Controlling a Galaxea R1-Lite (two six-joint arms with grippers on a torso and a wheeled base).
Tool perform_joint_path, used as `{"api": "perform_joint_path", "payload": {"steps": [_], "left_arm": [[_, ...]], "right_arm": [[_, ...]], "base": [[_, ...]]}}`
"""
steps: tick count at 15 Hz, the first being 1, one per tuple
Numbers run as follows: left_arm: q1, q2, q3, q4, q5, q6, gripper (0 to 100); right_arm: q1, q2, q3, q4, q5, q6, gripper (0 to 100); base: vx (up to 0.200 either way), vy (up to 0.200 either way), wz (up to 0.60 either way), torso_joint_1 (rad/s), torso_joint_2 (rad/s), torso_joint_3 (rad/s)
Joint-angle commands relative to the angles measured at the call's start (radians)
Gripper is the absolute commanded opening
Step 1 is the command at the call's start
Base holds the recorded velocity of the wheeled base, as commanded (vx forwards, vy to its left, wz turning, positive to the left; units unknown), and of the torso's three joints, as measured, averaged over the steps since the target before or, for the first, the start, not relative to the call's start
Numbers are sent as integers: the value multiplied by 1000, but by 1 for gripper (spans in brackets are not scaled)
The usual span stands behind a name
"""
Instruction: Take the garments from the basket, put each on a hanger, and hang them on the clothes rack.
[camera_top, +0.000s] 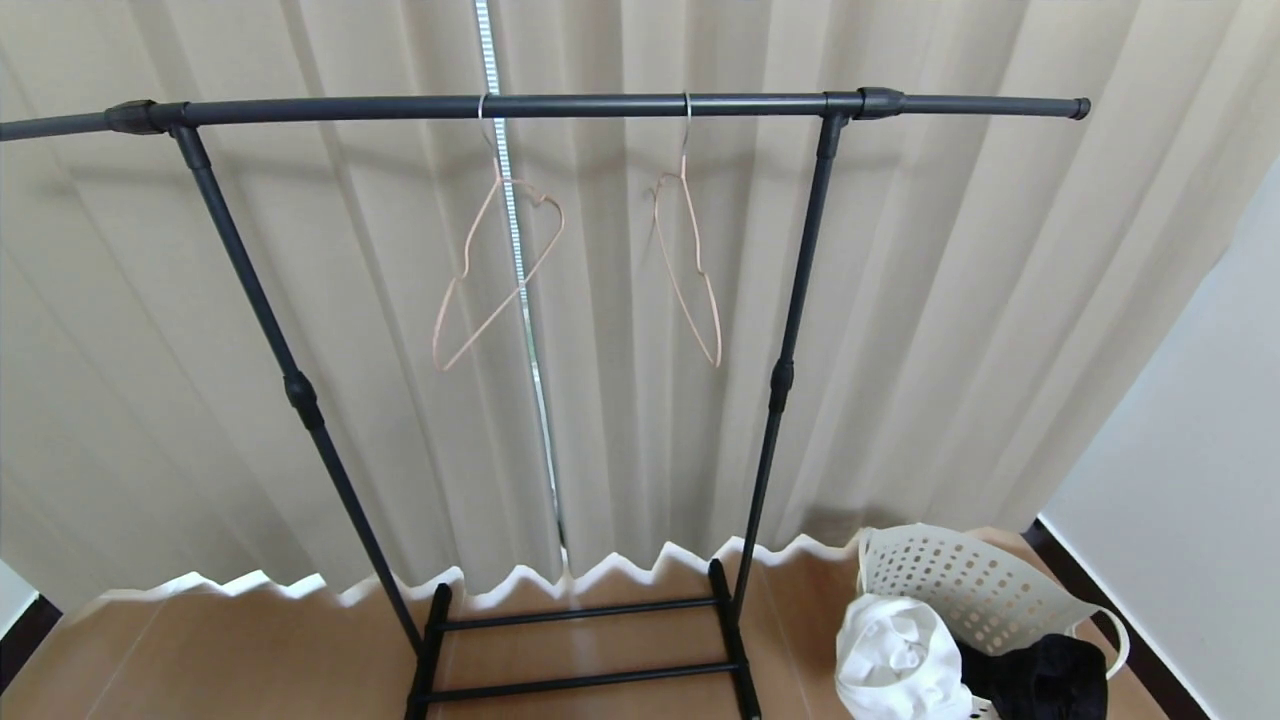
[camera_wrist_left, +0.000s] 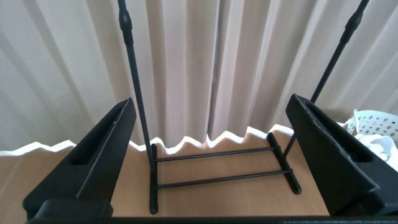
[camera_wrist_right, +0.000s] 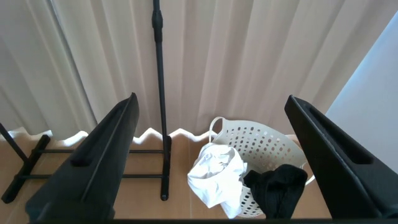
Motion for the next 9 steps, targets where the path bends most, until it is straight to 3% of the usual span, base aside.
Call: {"api": "perform_joint_path", "payload": {"steps": [1, 9], "left_arm": [[0, 1, 0, -1, 1, 0, 100], [-2, 1, 0, -1, 1, -2, 100]], "right_arm": [[0, 0, 0, 0, 0, 1, 100], [0, 0, 0, 0, 0, -1, 100]], "base": [[0, 0, 0, -203, 540, 325], [0, 0, 0, -167, 504, 334]]}}
